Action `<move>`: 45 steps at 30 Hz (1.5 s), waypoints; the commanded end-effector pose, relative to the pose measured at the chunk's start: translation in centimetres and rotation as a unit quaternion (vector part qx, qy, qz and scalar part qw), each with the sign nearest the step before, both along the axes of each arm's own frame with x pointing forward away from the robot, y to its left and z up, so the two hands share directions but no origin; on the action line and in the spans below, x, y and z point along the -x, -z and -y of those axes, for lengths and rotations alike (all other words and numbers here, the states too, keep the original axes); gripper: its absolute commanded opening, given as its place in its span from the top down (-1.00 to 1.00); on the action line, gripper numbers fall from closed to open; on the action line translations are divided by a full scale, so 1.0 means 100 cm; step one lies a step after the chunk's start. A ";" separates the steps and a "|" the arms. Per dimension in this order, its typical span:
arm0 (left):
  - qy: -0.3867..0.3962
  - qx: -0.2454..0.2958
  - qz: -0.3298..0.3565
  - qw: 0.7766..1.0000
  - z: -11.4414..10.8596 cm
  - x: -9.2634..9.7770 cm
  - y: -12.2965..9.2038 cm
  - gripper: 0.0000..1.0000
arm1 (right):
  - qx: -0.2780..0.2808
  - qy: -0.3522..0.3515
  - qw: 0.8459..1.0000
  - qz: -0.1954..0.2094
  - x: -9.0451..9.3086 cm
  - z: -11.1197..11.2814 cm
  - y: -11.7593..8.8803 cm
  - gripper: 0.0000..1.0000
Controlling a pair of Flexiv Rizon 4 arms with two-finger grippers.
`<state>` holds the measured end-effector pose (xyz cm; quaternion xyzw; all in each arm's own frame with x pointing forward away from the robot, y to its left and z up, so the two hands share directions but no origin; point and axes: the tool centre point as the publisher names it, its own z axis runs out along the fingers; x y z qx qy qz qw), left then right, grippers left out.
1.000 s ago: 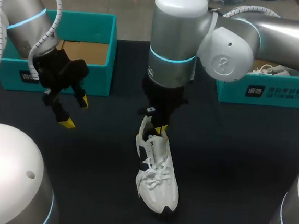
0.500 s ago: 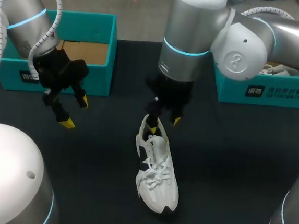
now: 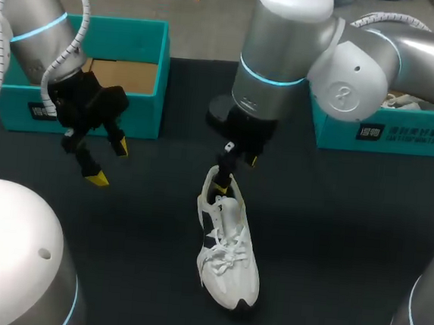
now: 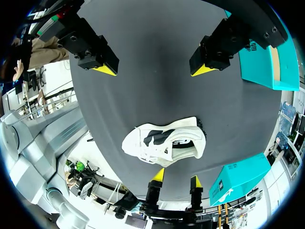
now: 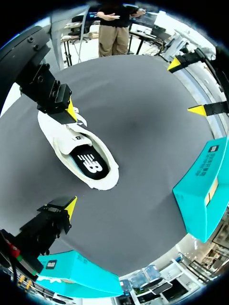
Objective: Take the shoe out of the shoebox, open the shoe tongue, remove and reinsert the insole, then place the shoe into the shoebox
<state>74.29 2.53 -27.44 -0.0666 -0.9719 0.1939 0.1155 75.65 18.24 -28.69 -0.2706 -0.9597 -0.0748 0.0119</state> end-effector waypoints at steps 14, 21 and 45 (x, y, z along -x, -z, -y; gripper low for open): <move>0.000 -0.001 0.000 1.000 0.000 0.000 0.000 -1.00 | 0.018 -0.336 0.941 0.035 -0.001 0.009 -0.003 -1.00; 0.000 -0.001 0.000 1.000 0.000 0.000 0.000 -1.00 | 0.039 -0.367 0.929 0.030 -0.013 0.001 -0.005 -1.00; 0.000 -0.001 0.000 1.000 0.000 0.000 0.000 -1.00 | 0.060 -0.373 0.926 0.015 -0.055 -0.027 0.037 -1.00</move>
